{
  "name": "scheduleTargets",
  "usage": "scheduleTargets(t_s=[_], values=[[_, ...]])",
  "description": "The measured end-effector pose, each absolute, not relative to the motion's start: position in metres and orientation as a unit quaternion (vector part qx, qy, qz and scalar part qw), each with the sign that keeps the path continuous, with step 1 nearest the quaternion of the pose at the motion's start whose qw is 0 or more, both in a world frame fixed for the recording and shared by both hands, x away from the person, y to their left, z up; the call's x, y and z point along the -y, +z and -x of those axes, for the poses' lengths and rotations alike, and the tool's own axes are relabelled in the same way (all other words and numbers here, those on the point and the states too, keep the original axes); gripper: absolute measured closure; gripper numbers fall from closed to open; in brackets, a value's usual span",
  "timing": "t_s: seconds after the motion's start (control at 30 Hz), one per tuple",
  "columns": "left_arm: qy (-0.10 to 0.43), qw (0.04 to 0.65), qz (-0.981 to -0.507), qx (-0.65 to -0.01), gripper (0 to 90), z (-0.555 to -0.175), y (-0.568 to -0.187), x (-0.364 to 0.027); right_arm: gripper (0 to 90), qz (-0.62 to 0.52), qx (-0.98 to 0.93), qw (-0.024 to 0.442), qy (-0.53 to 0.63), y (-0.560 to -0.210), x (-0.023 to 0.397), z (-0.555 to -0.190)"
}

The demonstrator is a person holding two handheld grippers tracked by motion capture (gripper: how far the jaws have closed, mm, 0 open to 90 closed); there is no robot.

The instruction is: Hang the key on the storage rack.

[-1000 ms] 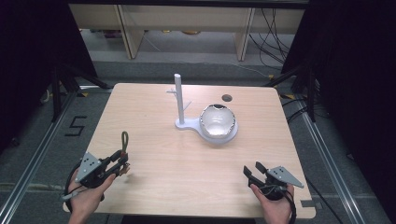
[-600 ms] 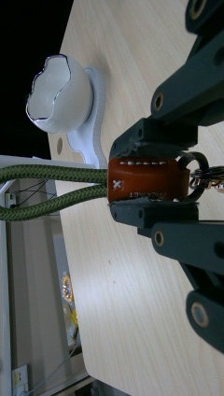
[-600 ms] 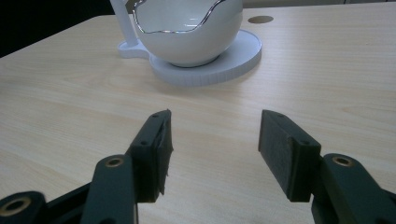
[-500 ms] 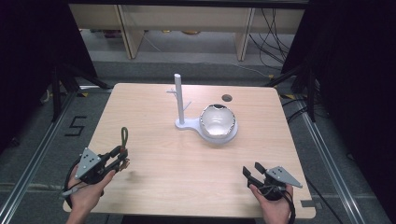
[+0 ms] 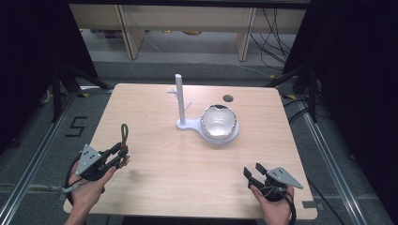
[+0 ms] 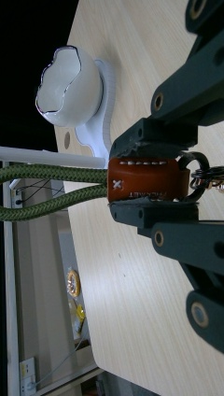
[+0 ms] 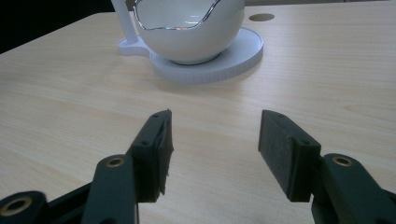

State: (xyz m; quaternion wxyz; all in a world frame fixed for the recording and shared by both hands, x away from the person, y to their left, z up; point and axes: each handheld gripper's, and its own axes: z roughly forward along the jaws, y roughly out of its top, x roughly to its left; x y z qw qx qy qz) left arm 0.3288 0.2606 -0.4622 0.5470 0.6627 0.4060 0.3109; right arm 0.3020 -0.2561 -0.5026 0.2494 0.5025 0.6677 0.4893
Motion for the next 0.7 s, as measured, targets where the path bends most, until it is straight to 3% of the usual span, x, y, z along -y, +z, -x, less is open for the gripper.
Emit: scheduleTargets(t_s=[0.7], values=[[0.314,0.556,-0.653,-0.407,68.5,-0.347,-0.453,-0.259,45.9,-0.504,-0.664,0.25,0.492,-0.503,0.256,-0.302]])
